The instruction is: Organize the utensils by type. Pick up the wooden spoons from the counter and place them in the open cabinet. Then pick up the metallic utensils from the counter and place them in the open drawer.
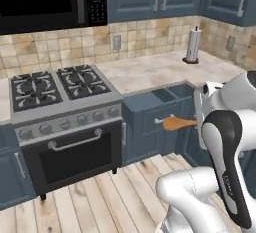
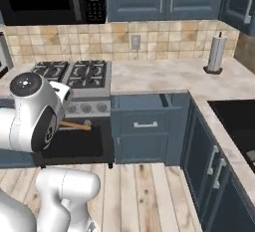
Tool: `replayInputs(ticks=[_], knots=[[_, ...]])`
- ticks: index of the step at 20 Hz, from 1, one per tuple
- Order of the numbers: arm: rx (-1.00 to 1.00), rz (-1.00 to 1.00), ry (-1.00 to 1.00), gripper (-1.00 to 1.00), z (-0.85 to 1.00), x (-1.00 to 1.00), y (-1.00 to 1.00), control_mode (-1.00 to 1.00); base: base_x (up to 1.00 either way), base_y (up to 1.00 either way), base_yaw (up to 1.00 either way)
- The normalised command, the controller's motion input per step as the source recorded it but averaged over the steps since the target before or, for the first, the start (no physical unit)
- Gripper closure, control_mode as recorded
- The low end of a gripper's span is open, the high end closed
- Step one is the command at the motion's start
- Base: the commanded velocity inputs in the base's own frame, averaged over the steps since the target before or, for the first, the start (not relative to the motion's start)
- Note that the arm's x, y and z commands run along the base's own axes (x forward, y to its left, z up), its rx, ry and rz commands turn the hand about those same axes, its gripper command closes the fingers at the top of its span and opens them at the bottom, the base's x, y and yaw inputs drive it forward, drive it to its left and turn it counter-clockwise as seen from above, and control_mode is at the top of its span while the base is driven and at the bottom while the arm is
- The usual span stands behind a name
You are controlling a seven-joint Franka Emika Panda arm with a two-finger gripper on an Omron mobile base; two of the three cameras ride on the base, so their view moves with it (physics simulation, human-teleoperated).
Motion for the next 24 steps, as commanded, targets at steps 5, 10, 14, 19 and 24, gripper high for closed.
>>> replayInputs(ticks=[5,10,14,19,24], knots=[[0.00,0.00,0.00,1.00,0.00,0.00,0.00,1.00,0.39,0.37,0.49],[0.00,0.00,0.00,1.00,0.00,0.00,0.00,1.00,0.61,0.73,-0.02],[0.00,0.00,0.00,1.00,0.00,0.00,0.00,1.00,0.51,0.96,-0.06],[0.00,0.00,0.00,1.00,0.00,0.00,0.00,1.00,0.30,1.00,-0.01],[0.00,0.00,0.00,1.00,0.00,0.00,0.00,1.00,0.22,0.94,0.16]])
